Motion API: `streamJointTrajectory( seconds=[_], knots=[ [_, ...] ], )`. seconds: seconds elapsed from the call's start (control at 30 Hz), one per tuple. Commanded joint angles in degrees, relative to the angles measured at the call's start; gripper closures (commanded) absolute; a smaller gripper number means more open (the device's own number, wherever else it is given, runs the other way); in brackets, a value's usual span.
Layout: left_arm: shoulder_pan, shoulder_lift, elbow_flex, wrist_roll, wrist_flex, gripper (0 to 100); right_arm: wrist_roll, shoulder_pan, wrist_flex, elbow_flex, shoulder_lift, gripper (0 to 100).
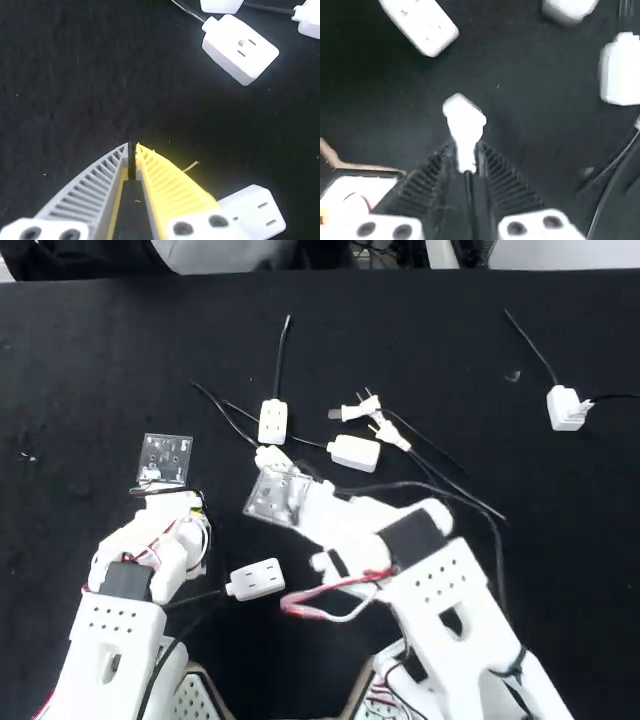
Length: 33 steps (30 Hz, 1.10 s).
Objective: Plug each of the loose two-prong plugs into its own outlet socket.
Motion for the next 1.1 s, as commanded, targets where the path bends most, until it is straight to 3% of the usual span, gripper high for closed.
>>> streamJointTrajectory(
  seconds=[0.0,0.3,0.53,0.77,0.9,1.07],
  knots=[
    [-0.4,0.8,-1.5,-0.5,-3.3,97,-0.4,1.1,-4.6,3.9,0.8,98.8],
    [0.0,0.8,1.7,-4.6,-7.0,97,11.7,18.9,-25.7,15.2,0.8,98.8],
    [0.0,0.9,5.0,-4.5,-12.2,97,11.8,19.2,-29.7,21.8,0.7,98.8],
    [0.0,0.9,5.3,-4.6,-12.7,97,11.4,18.0,-48.0,35.3,0.7,98.7],
    [0.0,0.9,5.3,-4.7,-12.9,97,11.3,18.0,-45.2,35.6,0.7,96.4],
    [0.0,0.9,5.3,-4.7,-13.0,97,11.3,17.8,-35.2,31.2,0.7,81.7]
  ],
)
